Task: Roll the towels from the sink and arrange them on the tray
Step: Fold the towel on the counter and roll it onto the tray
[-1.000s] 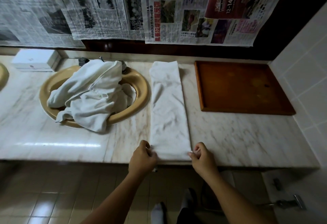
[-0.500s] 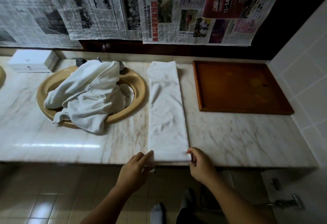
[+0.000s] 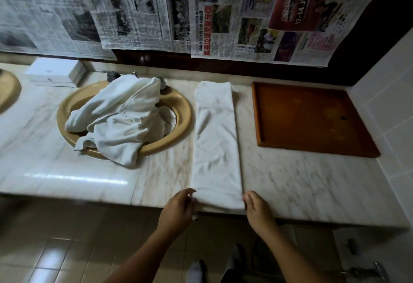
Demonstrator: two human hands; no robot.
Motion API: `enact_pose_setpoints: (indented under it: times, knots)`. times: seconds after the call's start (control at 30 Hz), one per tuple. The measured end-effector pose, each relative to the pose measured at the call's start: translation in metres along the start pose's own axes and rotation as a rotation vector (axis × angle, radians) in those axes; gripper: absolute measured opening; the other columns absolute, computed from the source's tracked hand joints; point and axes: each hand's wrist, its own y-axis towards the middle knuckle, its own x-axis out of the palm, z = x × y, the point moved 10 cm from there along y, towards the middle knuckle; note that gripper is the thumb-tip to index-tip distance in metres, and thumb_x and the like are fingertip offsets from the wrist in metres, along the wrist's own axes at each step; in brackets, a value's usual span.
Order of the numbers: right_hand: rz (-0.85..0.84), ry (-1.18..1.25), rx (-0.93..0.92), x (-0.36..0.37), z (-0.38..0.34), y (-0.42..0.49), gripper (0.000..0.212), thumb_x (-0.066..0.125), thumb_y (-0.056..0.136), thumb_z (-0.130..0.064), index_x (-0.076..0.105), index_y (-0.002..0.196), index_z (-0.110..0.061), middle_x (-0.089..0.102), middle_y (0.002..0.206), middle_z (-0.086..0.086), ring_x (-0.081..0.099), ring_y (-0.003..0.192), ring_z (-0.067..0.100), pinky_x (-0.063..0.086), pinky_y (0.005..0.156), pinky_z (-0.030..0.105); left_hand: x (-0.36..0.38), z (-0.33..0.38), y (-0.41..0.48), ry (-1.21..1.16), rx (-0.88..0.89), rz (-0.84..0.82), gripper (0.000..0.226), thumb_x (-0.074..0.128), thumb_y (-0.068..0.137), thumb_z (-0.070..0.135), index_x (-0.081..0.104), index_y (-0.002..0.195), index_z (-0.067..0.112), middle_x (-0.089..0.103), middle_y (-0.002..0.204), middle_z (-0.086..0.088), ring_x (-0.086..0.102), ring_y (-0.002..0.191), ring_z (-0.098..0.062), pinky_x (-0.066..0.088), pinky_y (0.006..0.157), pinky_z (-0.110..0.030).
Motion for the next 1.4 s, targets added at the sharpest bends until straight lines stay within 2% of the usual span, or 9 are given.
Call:
enact_pose_setpoints:
  times: [0.1,0.2,0.27,0.4,0.6,0.77,1.0,1.17,1.4]
  knots:
    - [0.015,-0.013,0.000,-0.003,-0.003,0.000,0.023,0.049,0.104,-0.014,0.056,0.084,-0.023,0.061,0.082,-0.004,0.059,0.076,0.017,0.041,0.063,0.015,0.002,-0.003,0.001,-0.058,-0.042,-0.019,0.024,0.058,0.101,0.035,0.063,0.124,0.034,0.069,0.103,0.016,0.066,0.092,0.001,0.060,0.079,-0.032]
    - [-0.047,0.134,0.045,-0.001,0.000,-0.005,0.011,0.065,0.089,-0.013,0.062,0.091,-0.023,0.064,0.082,-0.006,0.060,0.076,0.016,0.046,0.064,0.021,0.003,-0.005,0.003,-0.065,-0.057,-0.034,0.024,0.059,0.101,0.031,0.064,0.124,0.034,0.069,0.098,0.017,0.066,0.089,0.004,0.060,0.078,-0.027]
    - [-0.087,0.149,0.023,0.002,0.002,-0.009,0.024,0.068,0.075,-0.016,0.064,0.096,-0.027,0.069,0.088,-0.005,0.066,0.082,0.014,0.051,0.069,0.019,0.003,-0.005,0.003,-0.074,-0.068,-0.045,0.023,0.059,0.101,0.030,0.063,0.124,0.034,0.069,0.096,0.016,0.066,0.088,0.004,0.060,0.078,-0.027]
    - [-0.157,0.031,0.026,0.005,-0.001,-0.006,0.028,0.074,0.087,-0.014,0.060,0.102,-0.032,0.065,0.098,-0.016,0.062,0.091,0.003,0.044,0.069,0.004,0.002,-0.004,0.007,-0.059,-0.076,-0.060,0.023,0.059,0.101,0.032,0.064,0.124,0.030,0.070,0.095,0.011,0.067,0.087,-0.002,0.060,0.079,-0.032]
    - [-0.173,0.039,0.073,0.001,-0.002,0.007,0.006,0.063,0.099,-0.028,0.065,0.104,-0.029,0.068,0.098,-0.008,0.064,0.094,0.013,0.045,0.070,0.015,0.002,-0.003,0.006,-0.052,-0.096,-0.101,0.019,0.058,0.102,0.032,0.061,0.121,0.030,0.070,0.093,0.007,0.068,0.078,-0.006,0.060,0.072,-0.034]
    - [-0.143,-0.042,0.097,-0.006,-0.005,0.016,0.029,0.058,0.101,-0.033,0.065,0.123,-0.016,0.065,0.104,0.000,0.064,0.088,0.018,0.050,0.073,0.029,0.004,-0.001,0.008,-0.081,-0.154,-0.052,0.018,0.058,0.102,0.038,0.063,0.117,0.029,0.072,0.088,0.005,0.068,0.077,-0.006,0.060,0.074,-0.039]
    - [-0.225,-0.116,0.205,-0.003,-0.005,0.021,0.018,0.055,0.099,-0.039,0.062,0.099,-0.023,0.062,0.095,0.002,0.062,0.075,0.020,0.050,0.049,0.026,0.004,0.002,0.015,-0.032,-0.258,-0.073,0.029,0.053,0.103,0.044,0.061,0.118,0.021,0.067,0.096,0.002,0.065,0.081,-0.006,0.053,0.069,-0.021]
    - [-0.167,-0.120,0.239,-0.002,-0.003,0.023,0.032,0.055,0.096,-0.044,0.063,0.086,-0.015,0.063,0.083,0.001,0.061,0.074,0.017,0.050,0.065,0.031,0.002,-0.002,0.024,0.029,-0.310,-0.113,0.028,0.054,0.101,0.046,0.063,0.103,0.020,0.065,0.091,0.003,0.064,0.077,-0.008,0.050,0.063,-0.020]
    - [-0.069,-0.184,0.222,-0.001,-0.008,0.018,0.041,0.055,0.093,-0.050,0.050,0.071,-0.016,0.058,0.070,-0.001,0.057,0.066,0.016,0.043,0.059,0.030,-0.004,-0.011,0.038,0.008,-0.347,-0.128,0.024,0.065,0.092,0.046,0.058,0.093,0.023,0.066,0.089,0.000,0.067,0.076,-0.015,0.060,0.068,-0.032]
